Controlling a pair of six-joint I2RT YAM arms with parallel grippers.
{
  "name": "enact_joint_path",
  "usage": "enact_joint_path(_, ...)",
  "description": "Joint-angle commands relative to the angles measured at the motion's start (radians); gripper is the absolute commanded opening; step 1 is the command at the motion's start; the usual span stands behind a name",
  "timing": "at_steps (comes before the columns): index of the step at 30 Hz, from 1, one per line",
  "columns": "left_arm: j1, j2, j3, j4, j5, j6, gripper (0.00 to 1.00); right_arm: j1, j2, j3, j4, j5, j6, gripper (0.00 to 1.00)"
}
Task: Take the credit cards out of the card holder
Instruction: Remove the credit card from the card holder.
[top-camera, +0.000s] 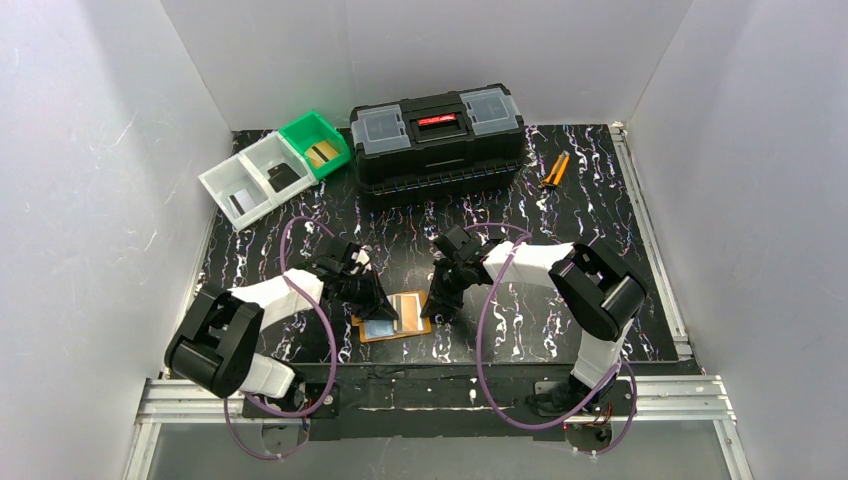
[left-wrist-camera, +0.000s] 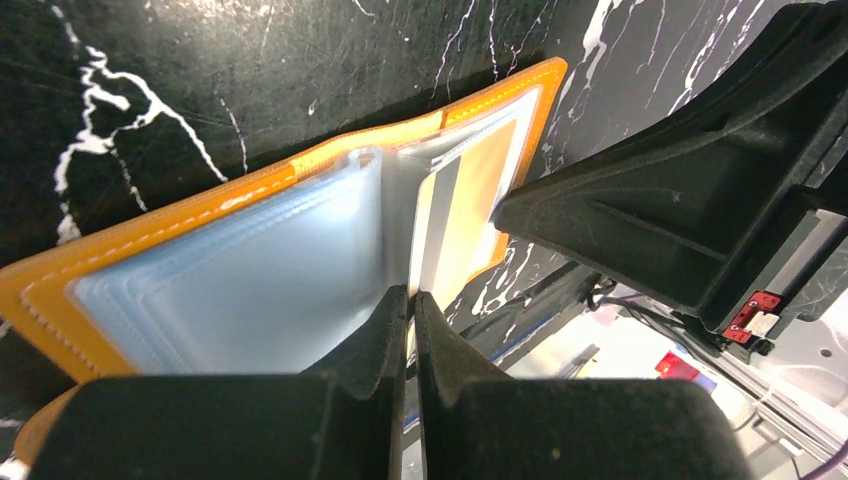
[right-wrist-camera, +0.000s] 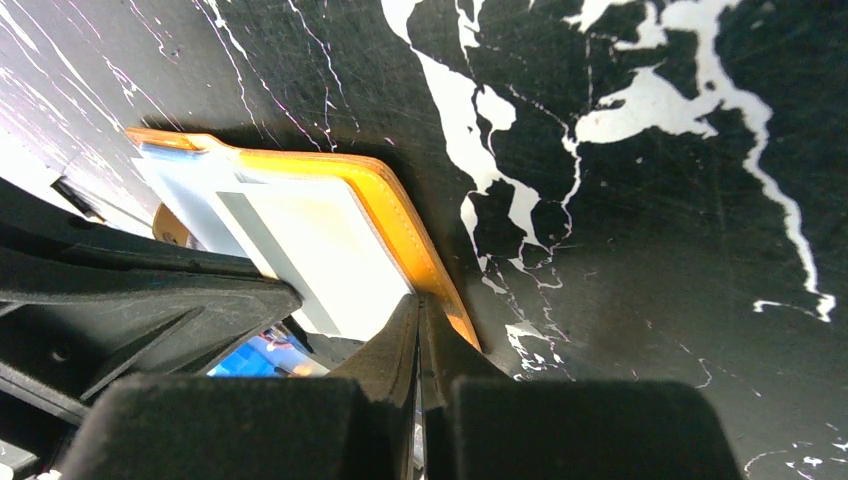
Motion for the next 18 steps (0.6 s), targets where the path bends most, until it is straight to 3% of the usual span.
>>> enact_joint_path(1, -0.002, -0.047, 0.042, -0.176, -0.104, 0.065, 0.0, 0.009, 0.064, -0.034, -0.109, 0.079, -0.034, 0.04)
enact_joint_path(18, 0.029, -0.084, 0.057, -0.277, -0.186, 0.095, 0.02, 0.006, 0.055, -0.056, -0.086, 0.074, -0.032, 0.03)
